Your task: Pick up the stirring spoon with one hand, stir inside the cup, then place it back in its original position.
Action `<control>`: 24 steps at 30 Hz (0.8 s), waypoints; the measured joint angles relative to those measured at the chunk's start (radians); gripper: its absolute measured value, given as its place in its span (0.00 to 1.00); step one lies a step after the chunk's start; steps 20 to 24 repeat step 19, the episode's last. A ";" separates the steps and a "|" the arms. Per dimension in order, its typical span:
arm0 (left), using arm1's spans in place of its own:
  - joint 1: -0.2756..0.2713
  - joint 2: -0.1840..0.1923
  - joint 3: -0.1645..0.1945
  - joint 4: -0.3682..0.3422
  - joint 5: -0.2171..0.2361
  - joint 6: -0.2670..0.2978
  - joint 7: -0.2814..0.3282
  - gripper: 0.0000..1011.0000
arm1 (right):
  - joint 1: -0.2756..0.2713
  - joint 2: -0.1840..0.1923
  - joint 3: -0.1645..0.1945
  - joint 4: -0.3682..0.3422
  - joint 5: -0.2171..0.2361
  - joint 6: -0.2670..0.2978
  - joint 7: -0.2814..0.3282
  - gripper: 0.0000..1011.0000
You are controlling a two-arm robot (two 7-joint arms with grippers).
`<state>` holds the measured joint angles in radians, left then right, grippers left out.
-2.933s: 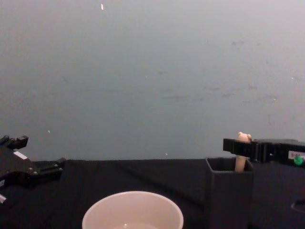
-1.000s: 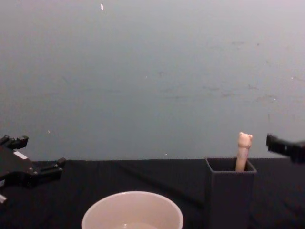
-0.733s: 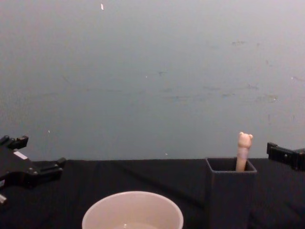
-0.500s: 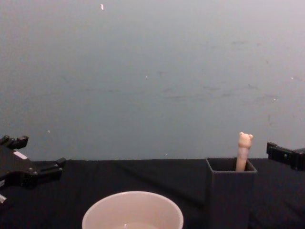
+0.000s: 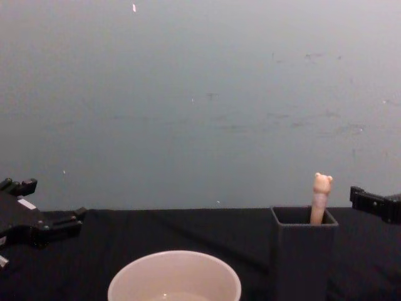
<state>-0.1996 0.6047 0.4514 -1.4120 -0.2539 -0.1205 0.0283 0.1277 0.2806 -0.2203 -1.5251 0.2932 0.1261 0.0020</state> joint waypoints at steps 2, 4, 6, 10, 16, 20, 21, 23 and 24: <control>0.000 0.000 0.000 0.000 0.000 0.000 0.000 0.99 | 0.000 0.000 0.000 0.000 0.000 0.000 0.000 0.99; 0.000 0.000 0.000 0.000 0.000 0.000 0.000 0.99 | 0.000 0.000 0.000 0.000 0.000 0.000 0.000 0.99; 0.000 0.000 0.000 0.000 0.000 0.000 0.000 0.99 | 0.000 0.000 -0.001 0.000 0.000 0.000 0.000 0.99; 0.000 0.000 0.000 0.000 0.000 0.000 0.000 0.99 | 0.000 0.001 -0.001 0.000 0.001 -0.001 0.001 0.99; 0.000 0.000 0.000 0.000 0.000 0.000 0.000 0.99 | 0.000 0.001 -0.001 0.000 0.001 -0.001 0.001 0.99; 0.000 0.000 0.000 0.000 0.000 0.000 0.000 0.99 | 0.000 0.001 -0.001 0.000 0.001 -0.001 0.001 0.99; 0.000 0.000 0.000 0.000 0.000 0.000 0.000 0.99 | 0.000 0.001 -0.001 0.000 0.001 -0.001 0.001 0.99; 0.000 0.000 0.000 0.000 0.000 0.000 0.000 0.99 | 0.000 0.001 -0.001 0.000 0.001 -0.001 0.001 0.99; 0.000 0.000 0.000 0.000 0.000 0.000 0.000 0.99 | 0.000 0.001 -0.001 0.000 0.001 -0.001 0.001 0.99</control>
